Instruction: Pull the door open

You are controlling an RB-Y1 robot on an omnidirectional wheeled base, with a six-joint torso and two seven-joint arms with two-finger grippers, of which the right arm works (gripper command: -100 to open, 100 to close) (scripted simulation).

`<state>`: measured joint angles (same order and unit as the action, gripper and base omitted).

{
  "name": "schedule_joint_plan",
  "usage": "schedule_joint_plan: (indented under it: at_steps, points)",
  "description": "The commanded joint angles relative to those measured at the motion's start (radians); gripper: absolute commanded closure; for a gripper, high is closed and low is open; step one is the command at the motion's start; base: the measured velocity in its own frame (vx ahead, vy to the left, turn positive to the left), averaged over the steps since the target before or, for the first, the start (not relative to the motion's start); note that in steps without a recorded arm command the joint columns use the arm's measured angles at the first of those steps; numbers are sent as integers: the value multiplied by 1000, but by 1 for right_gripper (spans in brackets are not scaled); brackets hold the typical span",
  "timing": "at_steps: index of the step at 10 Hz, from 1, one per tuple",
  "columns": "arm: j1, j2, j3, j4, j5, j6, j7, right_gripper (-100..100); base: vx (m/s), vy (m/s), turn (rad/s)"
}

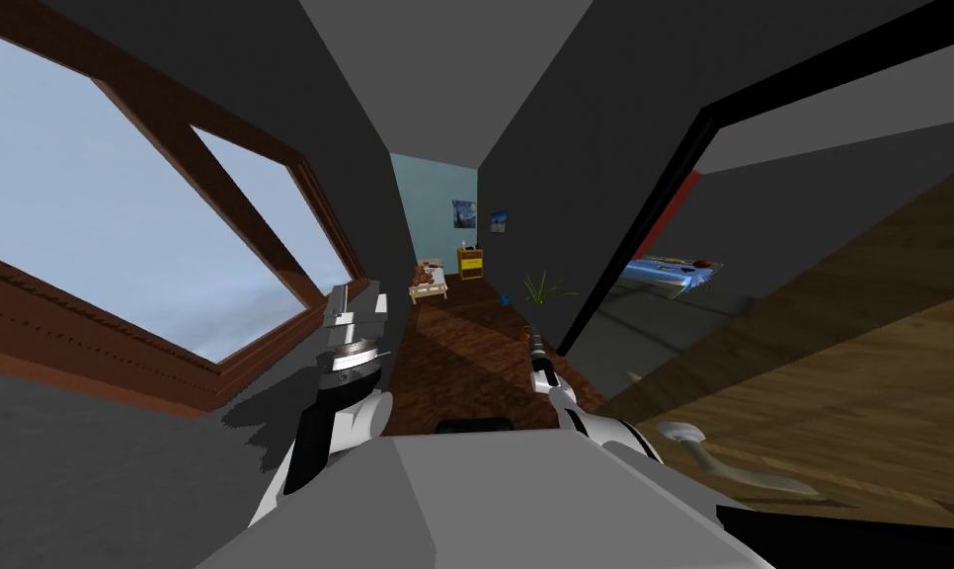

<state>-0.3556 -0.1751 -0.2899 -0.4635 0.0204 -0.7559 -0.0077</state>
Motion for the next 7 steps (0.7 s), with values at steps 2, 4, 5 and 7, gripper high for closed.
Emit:
schedule_joint_plan:
  at_steps: [2,4,5,7]
  points:
    - [9,-9,7,-5,3,-5,-16,-100,165,99,-17]
    - [19,-23,17,-6,7,-14,-36,-100,160,75,-35]
    - [24,-29,21,-7,9,-18,-46,-100,161,78,-34]
    - [40,-50,36,-9,15,-32,-75,-100,159,92,-55]
